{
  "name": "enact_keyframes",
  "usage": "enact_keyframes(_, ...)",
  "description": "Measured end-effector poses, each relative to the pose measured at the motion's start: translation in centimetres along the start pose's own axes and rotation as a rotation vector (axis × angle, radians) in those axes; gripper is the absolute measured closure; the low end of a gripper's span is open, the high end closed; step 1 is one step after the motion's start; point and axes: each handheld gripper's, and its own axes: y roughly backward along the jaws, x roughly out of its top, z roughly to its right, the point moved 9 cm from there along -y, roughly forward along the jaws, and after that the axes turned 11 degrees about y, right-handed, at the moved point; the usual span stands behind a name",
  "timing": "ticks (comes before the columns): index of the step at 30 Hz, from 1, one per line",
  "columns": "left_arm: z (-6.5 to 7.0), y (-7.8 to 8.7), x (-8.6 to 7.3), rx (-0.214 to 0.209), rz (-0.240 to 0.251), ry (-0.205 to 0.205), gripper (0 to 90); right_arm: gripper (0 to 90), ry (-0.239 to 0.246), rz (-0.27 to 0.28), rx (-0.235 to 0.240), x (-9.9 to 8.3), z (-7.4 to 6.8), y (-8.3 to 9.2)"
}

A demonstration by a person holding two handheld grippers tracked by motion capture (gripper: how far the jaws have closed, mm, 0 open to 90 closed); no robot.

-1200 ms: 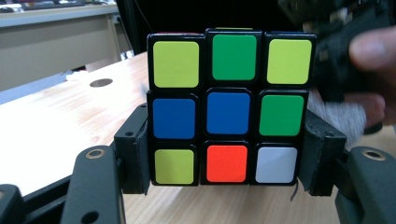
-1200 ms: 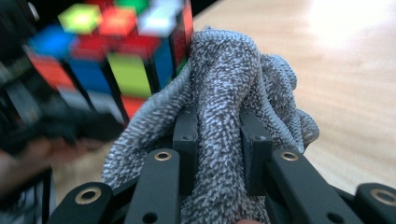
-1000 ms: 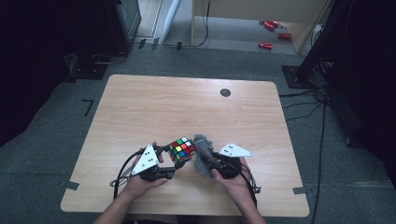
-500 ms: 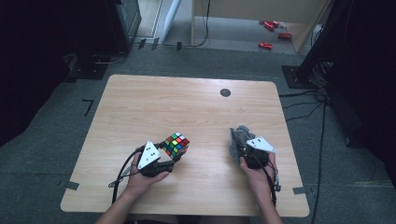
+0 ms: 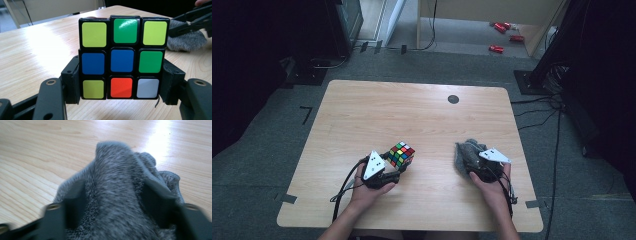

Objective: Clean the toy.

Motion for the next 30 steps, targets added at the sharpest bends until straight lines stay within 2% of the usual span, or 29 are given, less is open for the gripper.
enact_keyframes(1,-0.1,-0.1,0.0,0.003,0.003,0.002,34.4,22.0,-0.008,0.010,0.006,0.3,0.0,0.3)
enact_keyframes(4,-0.4,-0.4,0.0,0.019,0.004,0.016,34.4,17.1,-0.007,0.042,0.021,1.3,0.3,1.4)
enact_keyframes(7,-0.9,-0.8,-0.2,0.035,-0.003,0.031,34.5,15.1,-0.007,0.042,0.011,1.4,1.0,2.2)
enact_keyframes(11,-1.5,-1.4,-0.5,0.059,-0.015,0.043,34.4,13.2,0.011,0.030,-0.025,0.2,2.0,3.5)
enact_keyframes(16,-2.1,-2.2,-0.6,0.094,-0.040,0.060,34.4,12.9,0.006,0.034,-0.054,-1.4,3.0,5.4)
enact_keyframes(21,-2.5,-3.3,-1.0,0.135,-0.088,0.071,34.4,12.7,-0.002,0.017,-0.088,-3.3,4.0,6.9)
enact_keyframes(26,-2.5,-3.9,-1.1,0.163,-0.120,0.054,34.4,13.0,-0.042,0.005,-0.107,-4.7,4.6,7.4)
enact_keyframes(30,-2.5,-4.3,-1.4,0.181,-0.167,0.044,34.3,13.2,-0.037,-0.012,-0.124,-5.2,4.8,7.3)
